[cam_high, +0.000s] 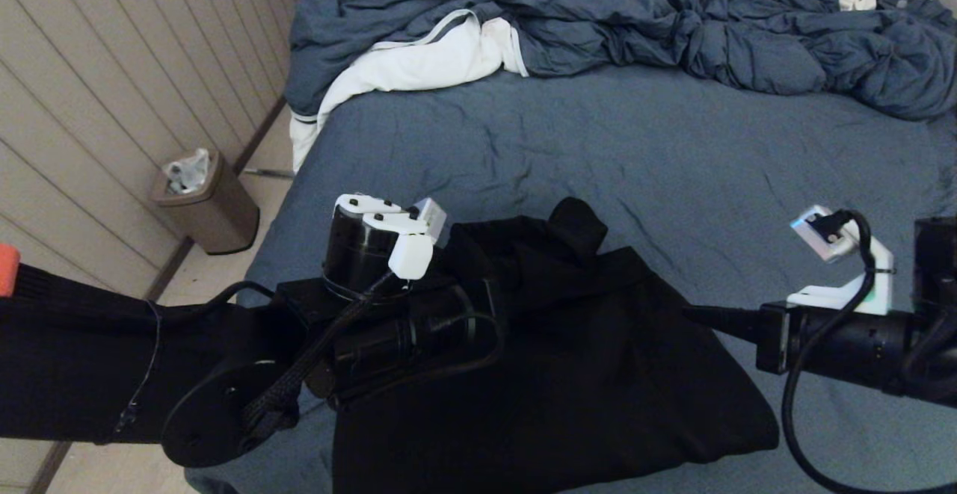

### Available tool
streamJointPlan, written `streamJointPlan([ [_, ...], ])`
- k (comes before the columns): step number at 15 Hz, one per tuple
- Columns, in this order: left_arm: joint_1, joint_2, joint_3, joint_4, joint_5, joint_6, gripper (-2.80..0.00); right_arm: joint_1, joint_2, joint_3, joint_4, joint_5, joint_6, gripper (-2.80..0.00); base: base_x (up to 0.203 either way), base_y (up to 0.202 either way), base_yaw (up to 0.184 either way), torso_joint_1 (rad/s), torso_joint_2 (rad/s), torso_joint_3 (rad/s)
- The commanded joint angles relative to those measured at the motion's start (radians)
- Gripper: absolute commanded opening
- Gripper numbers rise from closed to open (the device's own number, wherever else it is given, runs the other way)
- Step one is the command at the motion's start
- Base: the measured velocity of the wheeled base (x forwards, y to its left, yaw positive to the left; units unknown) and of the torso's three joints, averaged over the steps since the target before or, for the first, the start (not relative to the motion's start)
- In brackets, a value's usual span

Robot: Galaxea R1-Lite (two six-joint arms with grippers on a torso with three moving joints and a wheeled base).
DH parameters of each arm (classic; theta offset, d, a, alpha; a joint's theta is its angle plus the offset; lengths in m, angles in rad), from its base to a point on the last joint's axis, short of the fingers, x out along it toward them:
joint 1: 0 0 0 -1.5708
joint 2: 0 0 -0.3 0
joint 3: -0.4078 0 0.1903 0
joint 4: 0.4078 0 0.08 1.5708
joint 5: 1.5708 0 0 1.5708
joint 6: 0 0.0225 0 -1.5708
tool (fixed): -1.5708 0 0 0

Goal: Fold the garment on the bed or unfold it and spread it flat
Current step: Fold the black sweatshirt

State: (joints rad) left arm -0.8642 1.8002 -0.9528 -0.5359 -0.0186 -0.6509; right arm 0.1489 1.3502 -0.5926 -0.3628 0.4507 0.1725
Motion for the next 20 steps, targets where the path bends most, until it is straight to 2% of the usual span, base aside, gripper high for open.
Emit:
streamJointPlan([
  [1,-0.024,-0.022,0.038,-0.021,0.022,-0.004,-2.8,0.0,0.024,-0.003,-0.002,0.002,0.001,-2.8,0.0,0.0,0.0,0.0,0.0,0.0],
  [4,-0.043,-0.067,0.094,-0.027,0.041,-0.006,-2.8,-0.001,0.055,-0.024,-0.001,0.002,0.017,-2.8,0.0,0.0,0.0,0.0,0.0,0.0],
  [7,-0.069,-0.047,0.164,-0.062,0.034,-0.01,-2.8,0.019,0.095,-0.103,-0.005,0.001,0.137,-2.8,0.0,0.0,0.0,0.0,0.0,0.0],
  [9,-0.079,0.03,0.18,-0.137,0.038,-0.009,-2.8,0.032,0.139,-0.23,-0.009,-0.002,0.192,-2.8,0.0,0.0,0.0,0.0,0.0,0.0],
  [12,-0.084,0.104,0.191,-0.222,0.048,-0.006,-2.8,0.105,0.227,-0.368,-0.001,-0.025,0.222,-2.8,0.0,0.0,0.0,0.0,0.0,0.0],
  [15,-0.084,0.123,0.186,-0.225,0.049,-0.006,-2.8,0.187,0.337,-0.438,0.008,-0.107,0.223,-2.8,0.0,0.0,0.0,0.0,0.0,0.0],
  [18,-0.084,0.128,0.184,-0.225,0.05,-0.007,-2.8,0.294,0.498,-0.525,0.006,-0.252,0.224,-2.8,0.0,0.0,0.0,0.0,0.0,0.0],
  [20,-0.084,0.13,0.183,-0.225,0.049,-0.006,-2.8,0.347,0.54,-0.592,0.01,-0.317,0.222,-2.8,0.0,0.0,0.0,0.0,0.0,0.0],
])
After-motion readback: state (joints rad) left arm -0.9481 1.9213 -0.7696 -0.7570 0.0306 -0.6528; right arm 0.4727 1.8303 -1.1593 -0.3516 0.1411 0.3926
